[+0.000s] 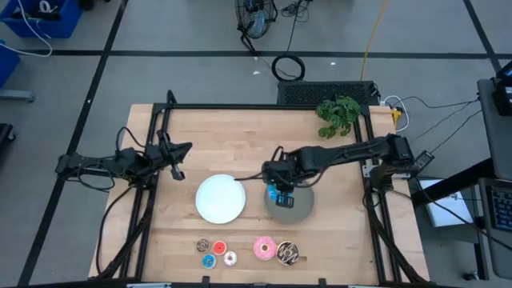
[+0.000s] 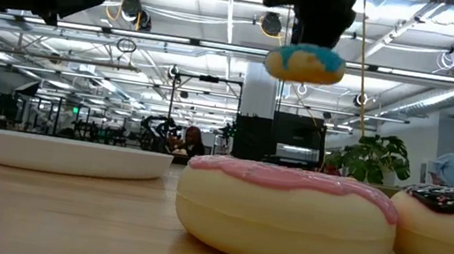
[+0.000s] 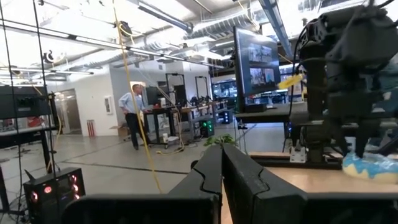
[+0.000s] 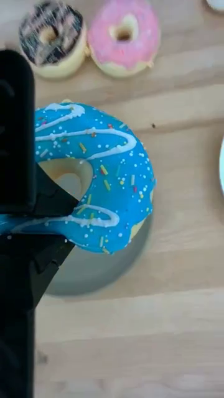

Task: Pick & Place donuts
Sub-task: Put the big blue donut into the gray plate

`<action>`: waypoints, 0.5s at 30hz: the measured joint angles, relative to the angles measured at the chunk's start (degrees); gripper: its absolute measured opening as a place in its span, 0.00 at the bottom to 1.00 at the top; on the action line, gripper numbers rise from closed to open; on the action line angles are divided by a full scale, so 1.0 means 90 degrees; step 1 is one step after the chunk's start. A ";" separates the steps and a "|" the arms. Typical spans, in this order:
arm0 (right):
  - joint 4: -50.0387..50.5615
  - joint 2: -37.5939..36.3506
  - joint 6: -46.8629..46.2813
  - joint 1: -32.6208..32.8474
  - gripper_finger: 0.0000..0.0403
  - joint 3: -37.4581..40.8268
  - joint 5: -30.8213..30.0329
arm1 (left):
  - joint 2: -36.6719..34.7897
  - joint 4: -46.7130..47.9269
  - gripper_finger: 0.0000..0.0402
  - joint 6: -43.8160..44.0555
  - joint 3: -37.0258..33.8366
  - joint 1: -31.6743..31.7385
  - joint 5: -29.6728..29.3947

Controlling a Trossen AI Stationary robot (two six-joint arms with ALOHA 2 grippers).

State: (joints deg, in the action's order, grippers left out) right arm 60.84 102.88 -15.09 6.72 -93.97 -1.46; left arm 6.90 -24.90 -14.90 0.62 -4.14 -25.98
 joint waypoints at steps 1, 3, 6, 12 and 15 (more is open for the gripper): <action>-0.0053 0.0032 0.0101 -0.0071 0.03 0.0049 -0.0024 | 0.0000 0.0022 0.05 0.0021 0.0000 0.0000 0.0000; -0.0344 0.0040 0.0275 -0.0226 0.03 0.0277 -0.0017 | 0.0000 0.0112 0.05 0.0051 0.0000 0.0000 0.0002; -0.1050 -0.0075 0.0441 -0.0456 0.03 0.0777 0.0072 | 0.0000 0.0189 0.05 0.0068 0.0000 0.0000 0.0002; -0.0858 -0.0150 0.0334 -0.0733 0.03 0.1430 0.0173 | 0.0000 0.0329 0.05 0.0171 0.0000 0.0000 0.0000; -0.0866 -0.0159 0.0266 -0.0756 0.03 0.1586 0.0173 | 0.0000 0.0317 0.05 0.0185 0.0000 0.0000 0.0000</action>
State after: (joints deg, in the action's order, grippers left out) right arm 53.04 101.45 -12.70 -0.09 -79.69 0.10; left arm 6.90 -22.04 -13.23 0.62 -4.14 -25.98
